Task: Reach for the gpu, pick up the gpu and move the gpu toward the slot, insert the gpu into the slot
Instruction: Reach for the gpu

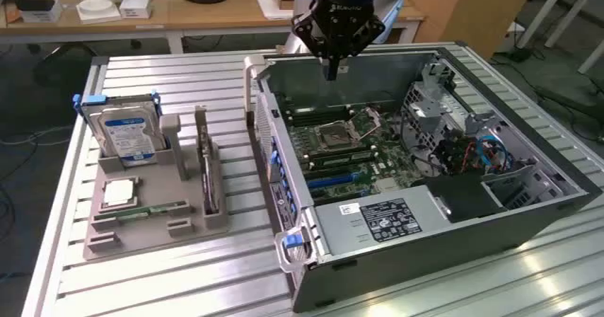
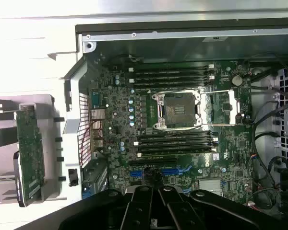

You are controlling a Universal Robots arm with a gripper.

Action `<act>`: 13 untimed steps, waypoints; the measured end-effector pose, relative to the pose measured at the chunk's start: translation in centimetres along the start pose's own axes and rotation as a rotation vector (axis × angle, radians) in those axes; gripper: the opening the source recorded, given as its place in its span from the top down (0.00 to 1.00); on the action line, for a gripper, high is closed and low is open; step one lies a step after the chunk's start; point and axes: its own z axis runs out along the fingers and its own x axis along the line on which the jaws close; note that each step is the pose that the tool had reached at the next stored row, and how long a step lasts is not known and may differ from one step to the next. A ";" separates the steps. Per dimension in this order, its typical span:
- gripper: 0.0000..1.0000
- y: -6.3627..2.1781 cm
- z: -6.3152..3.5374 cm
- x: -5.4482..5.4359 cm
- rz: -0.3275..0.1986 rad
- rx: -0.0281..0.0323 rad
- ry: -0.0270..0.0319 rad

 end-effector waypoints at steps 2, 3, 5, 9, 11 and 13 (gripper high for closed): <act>0.90 0.00 0.00 0.0 0.000 0.0000 0.0000; 0.90 0.00 0.00 0.0 0.000 0.0000 0.0000; 0.90 -0.01 -0.01 0.1 0.000 0.0001 0.0000; 0.90 -0.06 -0.02 0.8 0.000 0.0000 0.0001; 0.90 -0.08 -0.03 1.1 0.000 0.0000 0.0000; 0.90 -0.10 -0.04 1.3 0.000 0.0000 0.0000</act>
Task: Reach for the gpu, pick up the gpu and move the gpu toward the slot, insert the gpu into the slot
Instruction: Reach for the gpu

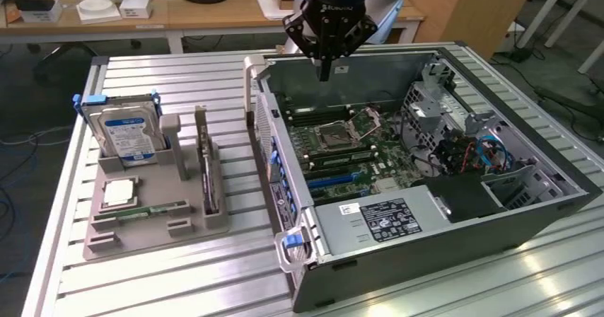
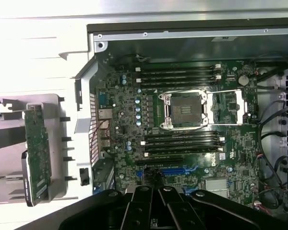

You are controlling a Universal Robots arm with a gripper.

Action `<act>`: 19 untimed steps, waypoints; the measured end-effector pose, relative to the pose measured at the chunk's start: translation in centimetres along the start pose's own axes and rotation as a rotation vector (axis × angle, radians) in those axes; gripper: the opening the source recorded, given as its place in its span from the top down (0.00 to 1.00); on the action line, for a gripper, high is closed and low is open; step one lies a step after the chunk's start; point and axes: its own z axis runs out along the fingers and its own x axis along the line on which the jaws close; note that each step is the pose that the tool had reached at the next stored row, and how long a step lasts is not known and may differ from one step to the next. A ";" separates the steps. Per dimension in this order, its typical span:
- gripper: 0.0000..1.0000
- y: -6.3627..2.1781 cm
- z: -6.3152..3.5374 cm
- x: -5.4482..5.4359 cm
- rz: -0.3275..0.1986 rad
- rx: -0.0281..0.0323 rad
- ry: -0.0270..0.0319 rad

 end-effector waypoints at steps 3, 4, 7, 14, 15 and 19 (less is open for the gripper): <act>0.90 -0.03 -0.01 0.4 0.000 0.0000 0.0000; 0.90 -0.04 -0.01 0.5 0.000 0.0000 0.0000; 0.90 -0.06 -0.02 0.8 0.000 -0.0001 0.0000; 0.90 -0.12 -0.04 1.5 0.000 0.0000 0.0000; 0.90 -0.12 -0.04 1.7 0.000 0.0000 0.0000; 0.90 -0.16 -0.05 2.1 0.000 0.0000 0.0000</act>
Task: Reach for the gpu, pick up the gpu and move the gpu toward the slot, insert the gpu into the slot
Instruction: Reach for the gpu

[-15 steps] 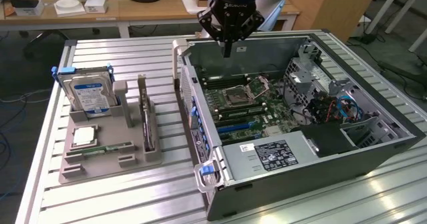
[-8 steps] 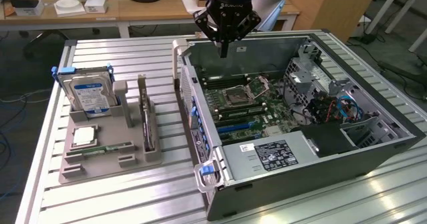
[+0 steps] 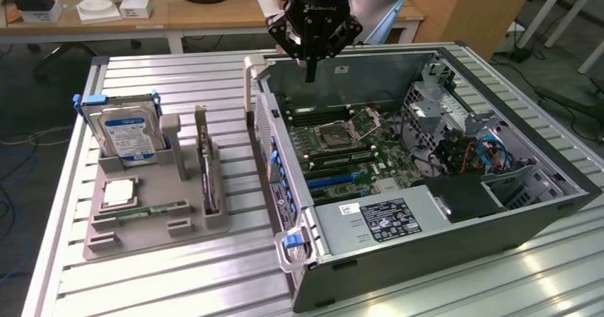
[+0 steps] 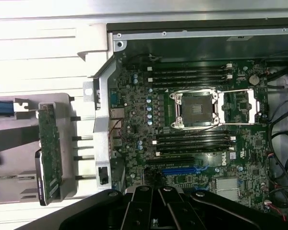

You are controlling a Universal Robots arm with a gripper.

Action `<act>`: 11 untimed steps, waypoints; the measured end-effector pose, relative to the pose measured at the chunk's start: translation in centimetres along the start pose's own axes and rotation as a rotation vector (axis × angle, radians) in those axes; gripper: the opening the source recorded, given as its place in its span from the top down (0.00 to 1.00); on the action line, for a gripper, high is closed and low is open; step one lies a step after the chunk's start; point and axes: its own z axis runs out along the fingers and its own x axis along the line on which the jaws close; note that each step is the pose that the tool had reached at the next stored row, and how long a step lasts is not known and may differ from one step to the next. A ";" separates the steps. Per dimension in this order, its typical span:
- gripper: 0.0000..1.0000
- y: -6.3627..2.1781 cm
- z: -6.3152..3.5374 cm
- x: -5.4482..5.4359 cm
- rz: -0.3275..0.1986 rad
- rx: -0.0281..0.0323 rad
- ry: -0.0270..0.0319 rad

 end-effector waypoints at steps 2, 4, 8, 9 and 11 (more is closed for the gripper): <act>0.90 -0.01 -0.01 0.2 0.000 0.0000 0.0000; 0.90 -0.03 -0.01 0.4 0.000 0.0000 0.0000; 0.90 -0.05 -0.02 0.7 0.000 -0.0001 0.0000; 0.90 -0.06 -0.02 0.8 0.000 0.0000 0.0000; 0.90 -0.07 -0.02 0.9 0.000 0.0000 0.0000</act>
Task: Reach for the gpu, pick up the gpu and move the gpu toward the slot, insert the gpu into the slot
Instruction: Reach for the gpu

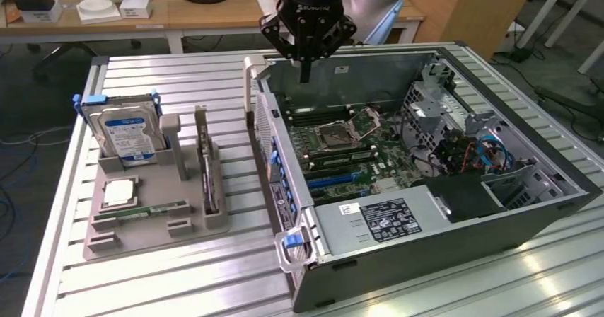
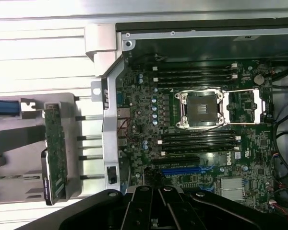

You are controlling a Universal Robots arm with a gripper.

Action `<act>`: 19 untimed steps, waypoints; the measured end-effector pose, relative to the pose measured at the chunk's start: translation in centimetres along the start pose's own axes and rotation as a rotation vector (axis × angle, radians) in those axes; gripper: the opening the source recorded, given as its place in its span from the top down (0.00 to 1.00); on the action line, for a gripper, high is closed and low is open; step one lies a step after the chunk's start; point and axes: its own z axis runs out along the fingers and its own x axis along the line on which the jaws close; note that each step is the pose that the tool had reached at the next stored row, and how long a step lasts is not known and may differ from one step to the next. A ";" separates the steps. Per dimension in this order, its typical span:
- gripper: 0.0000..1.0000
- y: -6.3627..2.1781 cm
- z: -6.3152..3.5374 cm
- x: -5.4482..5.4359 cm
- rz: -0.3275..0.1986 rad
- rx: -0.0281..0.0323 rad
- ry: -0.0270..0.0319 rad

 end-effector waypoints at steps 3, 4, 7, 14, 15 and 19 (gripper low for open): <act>0.90 -0.02 -0.01 0.2 0.000 0.0001 0.0001; 0.90 -0.02 -0.01 0.3 0.000 0.0001 0.0001; 0.90 -0.04 -0.01 0.5 0.000 0.0000 0.0000; 0.90 -0.08 -0.03 1.1 0.000 0.0000 0.0000; 0.90 -0.09 -0.03 1.2 0.000 0.0000 0.0000; 0.90 -0.11 -0.04 1.5 0.000 0.0000 0.0001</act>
